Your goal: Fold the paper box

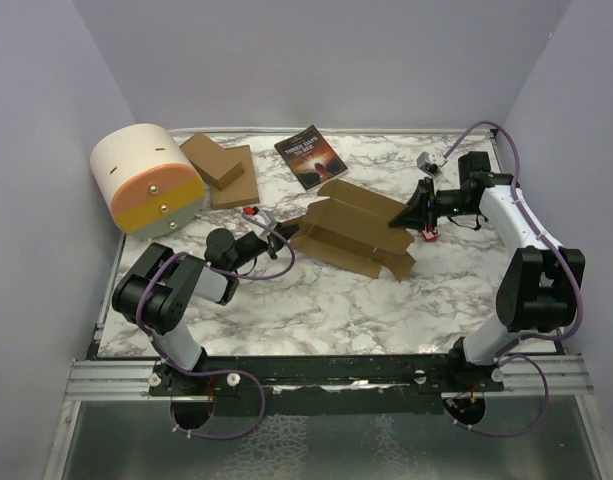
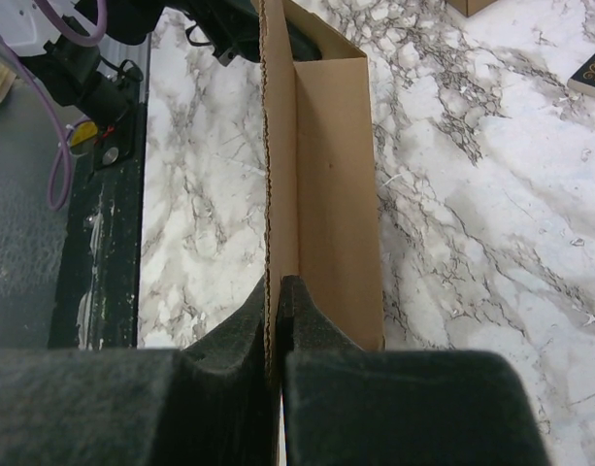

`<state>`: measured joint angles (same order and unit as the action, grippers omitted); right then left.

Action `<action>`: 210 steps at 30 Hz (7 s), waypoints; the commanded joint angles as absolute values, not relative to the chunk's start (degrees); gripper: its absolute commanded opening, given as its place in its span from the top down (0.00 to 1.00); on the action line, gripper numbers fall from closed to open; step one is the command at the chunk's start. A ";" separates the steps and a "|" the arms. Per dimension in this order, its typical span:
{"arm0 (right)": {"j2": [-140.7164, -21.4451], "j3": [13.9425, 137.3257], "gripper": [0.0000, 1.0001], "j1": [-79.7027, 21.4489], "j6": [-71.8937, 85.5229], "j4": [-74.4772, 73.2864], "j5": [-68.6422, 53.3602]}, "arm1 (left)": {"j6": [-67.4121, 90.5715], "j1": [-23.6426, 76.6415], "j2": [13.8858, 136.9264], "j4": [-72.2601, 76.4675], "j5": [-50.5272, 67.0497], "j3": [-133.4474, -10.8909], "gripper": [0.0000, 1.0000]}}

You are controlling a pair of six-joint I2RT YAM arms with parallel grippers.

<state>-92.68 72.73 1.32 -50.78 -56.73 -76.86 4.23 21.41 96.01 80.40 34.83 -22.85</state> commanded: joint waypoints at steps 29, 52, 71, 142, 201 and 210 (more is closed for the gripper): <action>-89.29 92.50 0.99 0.97 -62.57 -66.36 -67.14 | 7.43 23.01 77.22 71.96 39.54 -22.50 1.00; -92.48 99.33 0.99 0.97 -63.56 -65.17 -61.11 | 11.48 23.03 77.40 57.12 40.04 -25.56 1.00; -91.90 104.51 0.99 0.97 -79.77 -79.40 -64.85 | 4.51 22.59 75.50 54.47 39.18 -25.85 0.99; -97.24 98.91 0.99 0.35 -88.64 -80.68 -64.25 | -3.27 21.36 86.68 64.06 29.32 -23.39 0.76; -101.87 98.04 0.99 -2.89 -68.50 -80.68 -59.00 | 2.06 18.02 106.28 91.85 43.23 -23.77 1.00; -101.34 95.66 0.99 -4.30 -61.82 -76.04 -56.39 | 2.32 18.03 106.13 91.97 42.64 -23.73 1.00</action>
